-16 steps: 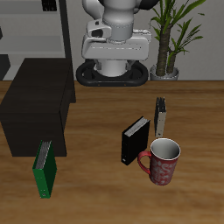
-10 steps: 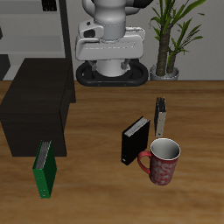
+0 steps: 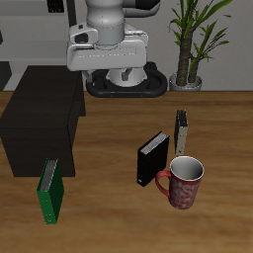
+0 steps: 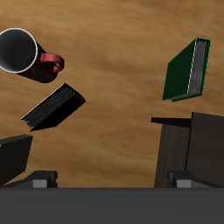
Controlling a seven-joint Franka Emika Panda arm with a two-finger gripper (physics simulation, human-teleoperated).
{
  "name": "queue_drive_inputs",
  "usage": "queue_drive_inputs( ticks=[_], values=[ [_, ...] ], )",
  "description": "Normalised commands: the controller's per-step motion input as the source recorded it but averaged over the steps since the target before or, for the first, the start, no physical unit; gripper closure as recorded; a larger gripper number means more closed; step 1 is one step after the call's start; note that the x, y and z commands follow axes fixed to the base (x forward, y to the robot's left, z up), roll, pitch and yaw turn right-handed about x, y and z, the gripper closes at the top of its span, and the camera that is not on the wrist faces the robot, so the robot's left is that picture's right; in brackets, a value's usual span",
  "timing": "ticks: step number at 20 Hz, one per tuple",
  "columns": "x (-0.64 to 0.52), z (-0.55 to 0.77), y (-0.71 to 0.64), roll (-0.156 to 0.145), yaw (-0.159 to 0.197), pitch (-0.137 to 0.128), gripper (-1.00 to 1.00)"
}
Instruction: Place the green book flat on top of the shelf
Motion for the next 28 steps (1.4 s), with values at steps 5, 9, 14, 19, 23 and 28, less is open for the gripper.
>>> queue_drive_inputs(
  ticks=[5, 9, 14, 19, 23, 28],
  values=[
    [0.26, 0.07, -0.32, 0.014, -0.002, -0.018, -1.0],
    [0.27, 0.1, -0.35, 0.009, -0.032, -0.002, -1.0],
    [0.24, 0.08, -0.23, 0.017, -0.003, 0.003, -1.0],
    [0.26, 0.06, -0.23, 0.033, 0.016, 0.001, -1.0],
    [0.35, 0.05, -0.44, -0.026, -0.052, -0.001, -1.0],
    [0.3, -0.02, -0.31, 0.002, -0.034, 0.003, -1.0]
  ],
)
